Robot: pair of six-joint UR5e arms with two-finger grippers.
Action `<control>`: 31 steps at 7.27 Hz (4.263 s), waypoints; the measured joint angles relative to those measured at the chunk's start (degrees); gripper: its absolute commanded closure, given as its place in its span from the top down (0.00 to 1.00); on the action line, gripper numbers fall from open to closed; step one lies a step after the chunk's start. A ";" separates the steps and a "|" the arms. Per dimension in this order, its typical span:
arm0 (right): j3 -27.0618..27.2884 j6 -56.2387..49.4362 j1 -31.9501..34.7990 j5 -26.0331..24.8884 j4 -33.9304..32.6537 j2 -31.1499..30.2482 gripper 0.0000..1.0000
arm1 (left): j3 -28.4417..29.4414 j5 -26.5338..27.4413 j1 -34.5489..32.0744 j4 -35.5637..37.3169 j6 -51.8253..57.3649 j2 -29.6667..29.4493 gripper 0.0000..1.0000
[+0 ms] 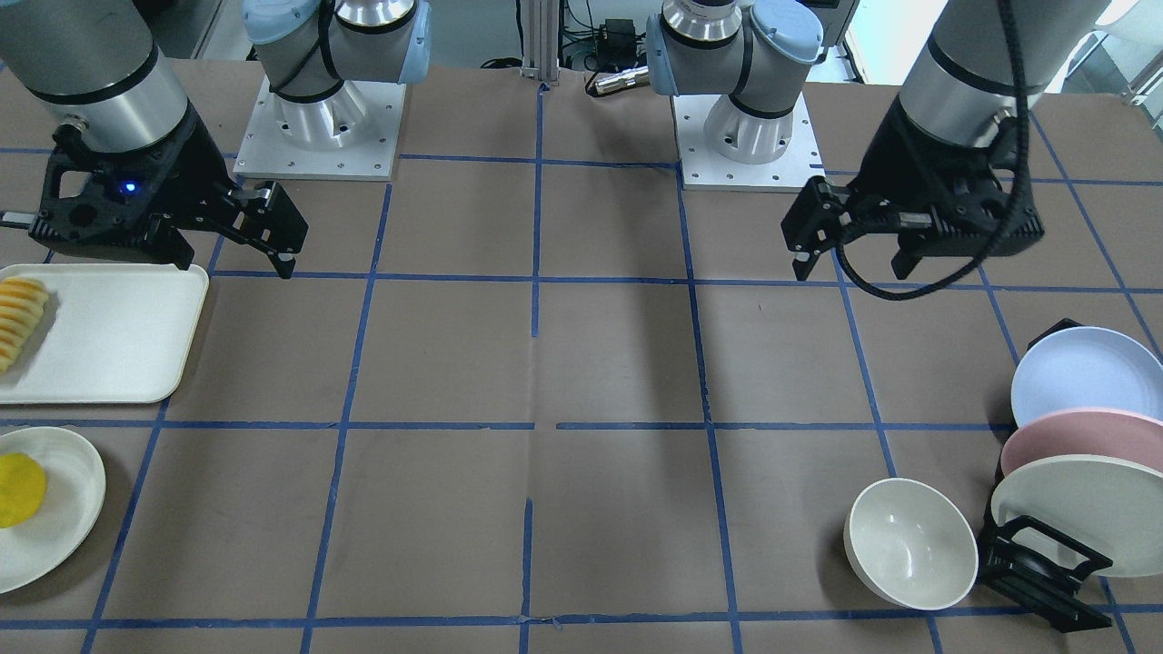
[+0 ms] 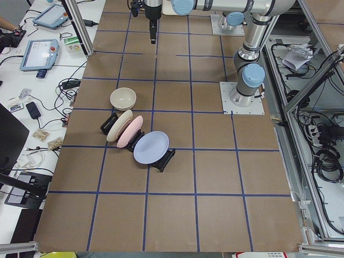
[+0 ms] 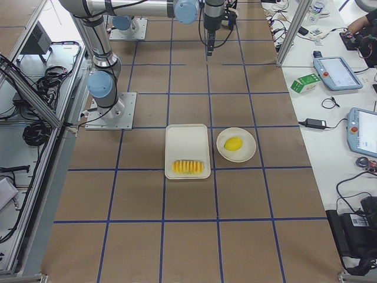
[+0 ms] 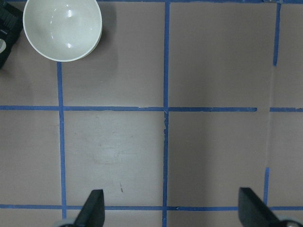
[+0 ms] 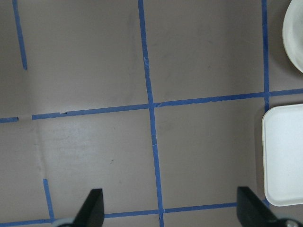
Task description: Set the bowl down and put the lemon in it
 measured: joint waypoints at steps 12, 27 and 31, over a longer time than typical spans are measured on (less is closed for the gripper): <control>-0.41 -40.30 -25.02 -2.68 -23.87 20.13 1.00 | 1.42 -0.42 15.55 31.22 22.26 -31.37 0.93; -0.73 -41.96 -29.07 1.72 -30.72 31.16 0.00 | 3.06 -3.23 13.74 24.53 21.66 -29.04 0.03; -2.80 -38.36 -28.71 1.43 -26.19 28.63 0.00 | 2.86 -8.48 1.65 20.70 3.54 -24.87 0.03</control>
